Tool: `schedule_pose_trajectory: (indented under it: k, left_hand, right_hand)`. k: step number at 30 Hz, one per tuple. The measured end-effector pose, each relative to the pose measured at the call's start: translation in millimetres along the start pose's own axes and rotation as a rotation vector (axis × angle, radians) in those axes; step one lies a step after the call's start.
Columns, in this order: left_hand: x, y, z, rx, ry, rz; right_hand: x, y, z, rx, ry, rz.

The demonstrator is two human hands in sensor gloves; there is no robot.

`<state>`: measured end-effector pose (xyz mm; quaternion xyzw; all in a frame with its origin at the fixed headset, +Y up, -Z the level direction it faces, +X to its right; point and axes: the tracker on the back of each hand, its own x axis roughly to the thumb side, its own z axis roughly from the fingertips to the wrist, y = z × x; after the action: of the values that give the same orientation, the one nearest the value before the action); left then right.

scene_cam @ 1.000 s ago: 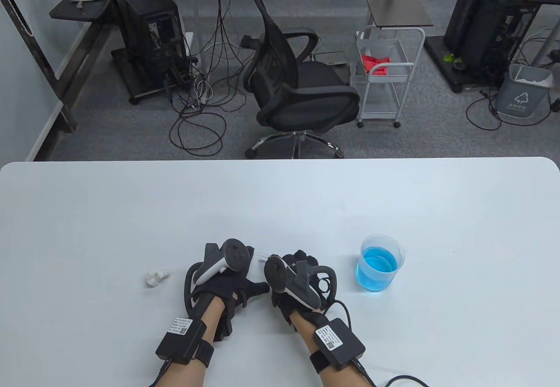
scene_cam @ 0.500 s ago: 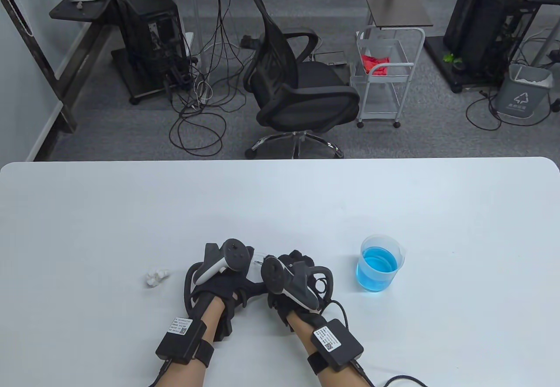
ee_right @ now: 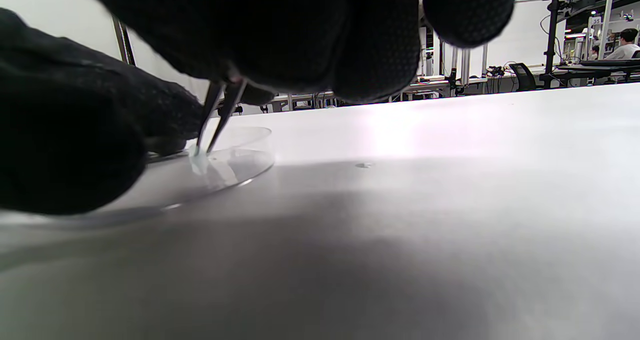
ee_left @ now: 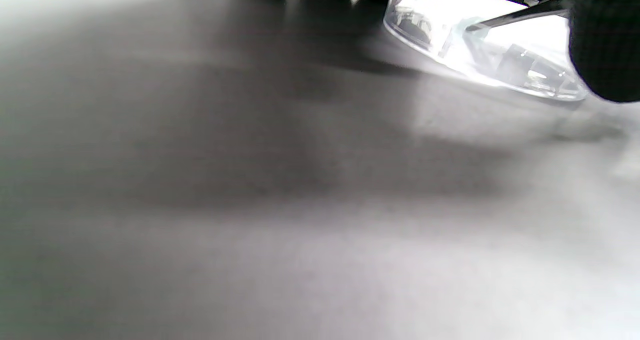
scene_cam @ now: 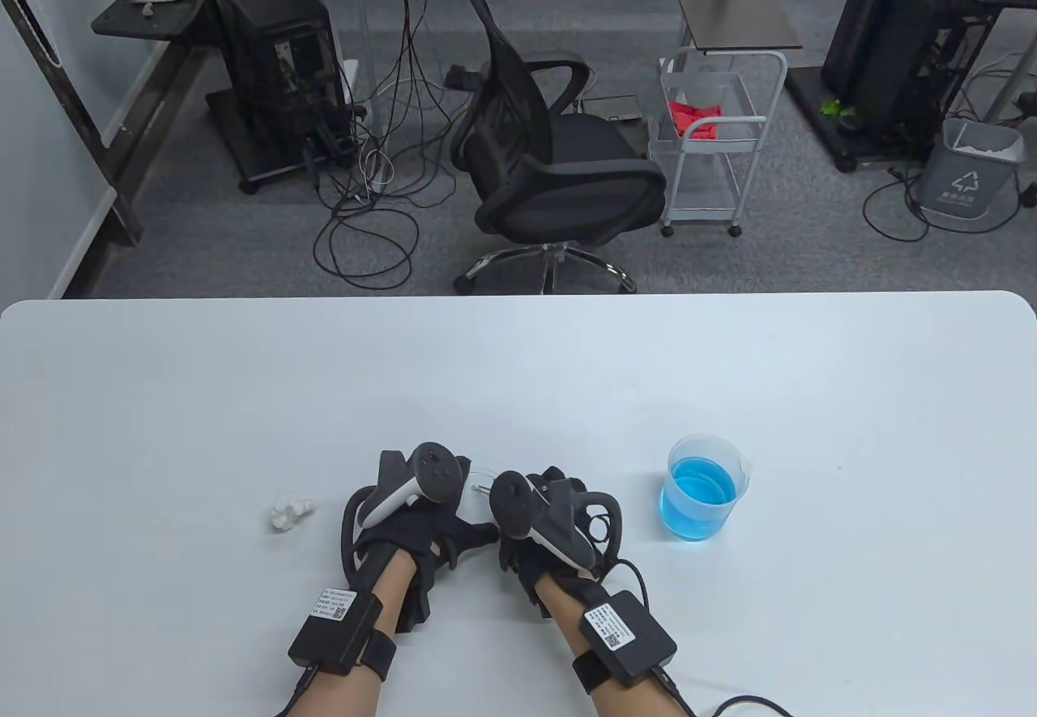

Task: Dip tweezers-held cotton tuft into dye solution and dot onto culture dish

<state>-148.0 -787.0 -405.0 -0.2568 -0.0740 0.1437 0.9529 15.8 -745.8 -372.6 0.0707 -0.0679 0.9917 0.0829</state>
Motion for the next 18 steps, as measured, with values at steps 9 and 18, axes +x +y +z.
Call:
schedule_pose_trajectory:
  k: [9, 18]
  left_hand:
    - [0.0, 0.0, 0.0, 0.0, 0.0, 0.0]
    - [-0.1, 0.0, 0.1, -0.001, 0.0, 0.0]
  right_hand:
    - [1.4, -8.8, 1.5, -0.067, -0.02, -0.01]
    - [0.3, -5.9, 0.2, -0.035, -0.013, -0.005]
